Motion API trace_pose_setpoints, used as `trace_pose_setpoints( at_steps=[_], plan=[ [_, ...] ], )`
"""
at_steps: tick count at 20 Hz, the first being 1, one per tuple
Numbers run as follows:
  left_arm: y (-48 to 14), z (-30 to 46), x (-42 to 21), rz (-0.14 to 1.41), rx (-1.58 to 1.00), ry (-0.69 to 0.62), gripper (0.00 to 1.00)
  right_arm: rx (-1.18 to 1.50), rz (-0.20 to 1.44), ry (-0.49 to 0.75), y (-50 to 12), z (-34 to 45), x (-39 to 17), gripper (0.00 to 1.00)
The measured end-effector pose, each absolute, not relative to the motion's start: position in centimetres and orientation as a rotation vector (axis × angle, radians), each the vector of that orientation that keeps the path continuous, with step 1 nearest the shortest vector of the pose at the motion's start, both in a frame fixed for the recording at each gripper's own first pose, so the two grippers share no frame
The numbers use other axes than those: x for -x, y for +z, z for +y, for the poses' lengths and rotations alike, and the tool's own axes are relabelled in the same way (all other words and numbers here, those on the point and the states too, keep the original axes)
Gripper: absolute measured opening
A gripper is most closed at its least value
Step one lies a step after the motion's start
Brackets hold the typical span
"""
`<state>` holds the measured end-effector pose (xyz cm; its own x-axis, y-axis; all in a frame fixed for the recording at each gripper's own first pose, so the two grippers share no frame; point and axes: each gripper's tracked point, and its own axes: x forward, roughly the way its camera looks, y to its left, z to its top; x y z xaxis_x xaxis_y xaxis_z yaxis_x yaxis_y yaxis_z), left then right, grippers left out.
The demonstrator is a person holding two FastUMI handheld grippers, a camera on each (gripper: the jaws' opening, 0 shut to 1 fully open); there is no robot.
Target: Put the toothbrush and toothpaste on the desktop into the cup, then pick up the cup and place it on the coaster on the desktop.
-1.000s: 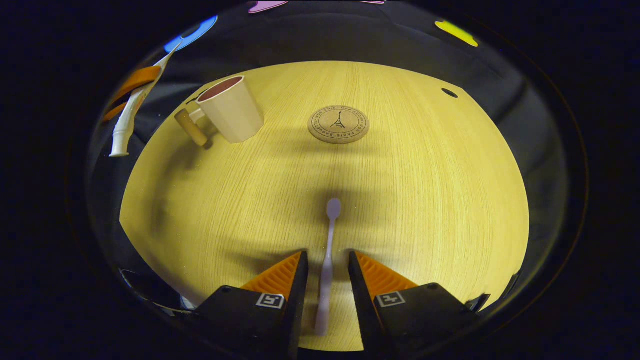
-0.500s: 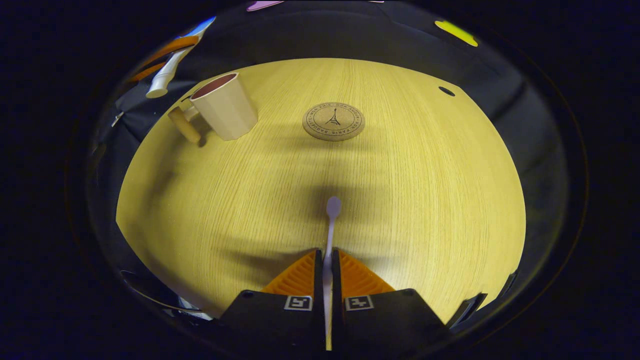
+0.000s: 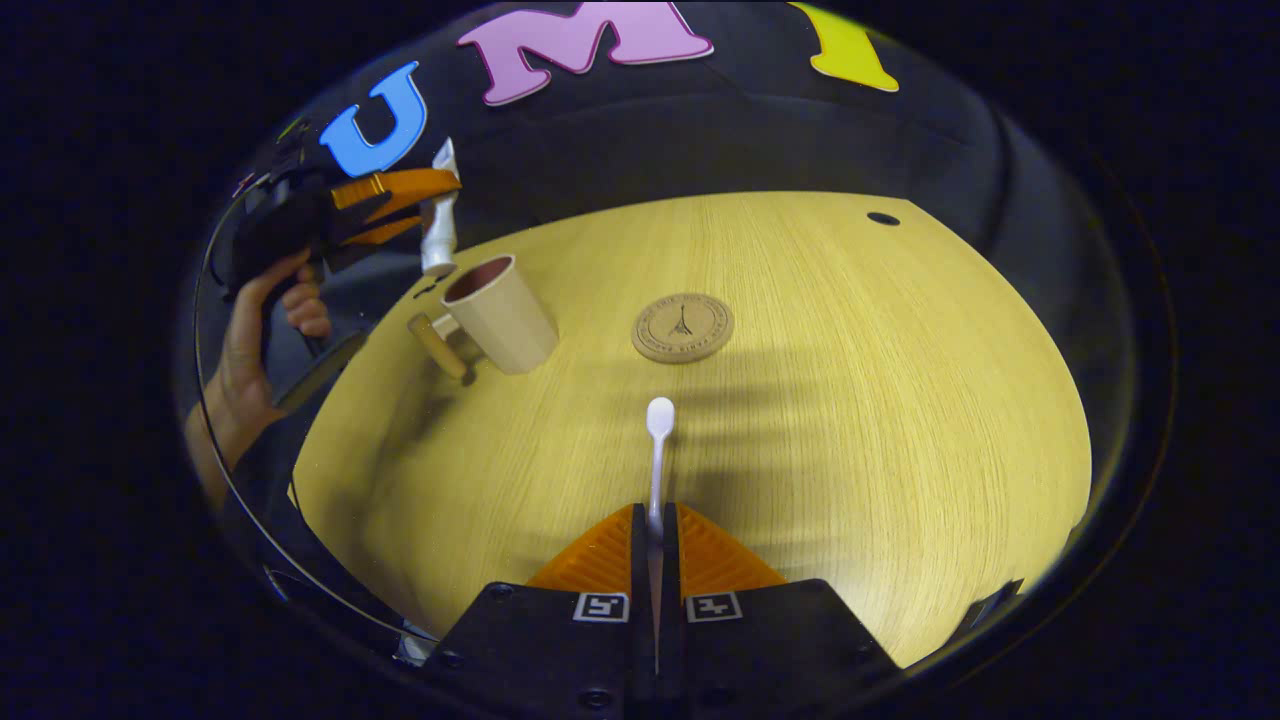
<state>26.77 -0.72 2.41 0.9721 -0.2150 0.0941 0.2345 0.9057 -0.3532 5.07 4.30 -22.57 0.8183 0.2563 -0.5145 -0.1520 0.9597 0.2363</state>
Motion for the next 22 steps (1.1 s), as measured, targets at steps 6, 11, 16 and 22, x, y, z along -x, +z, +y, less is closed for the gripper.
trace_pose_setpoints(
  at_steps=[6,11,16,22],
  plan=[
    [-0.3,-1.3,-28.5,-0.086,0.365,-0.194,0.17,-0.290,0.399,0.293,-16.9,5.4,-7.4,0.06],
    [-1.9,-1.6,-28.4,-0.110,0.360,-0.166,0.18,-0.349,0.286,0.327,-13.2,5.4,-9.7,0.06],
    [-3.6,-2.1,-27.3,-0.111,0.350,-0.165,0.22,-0.392,0.167,0.348,-10.6,5.9,-13.0,0.06],
    [-5.1,-2.2,-26.1,-0.097,0.346,-0.161,0.36,-0.424,0.022,0.362,-7.1,7.0,-16.1,0.06]
  ],
)
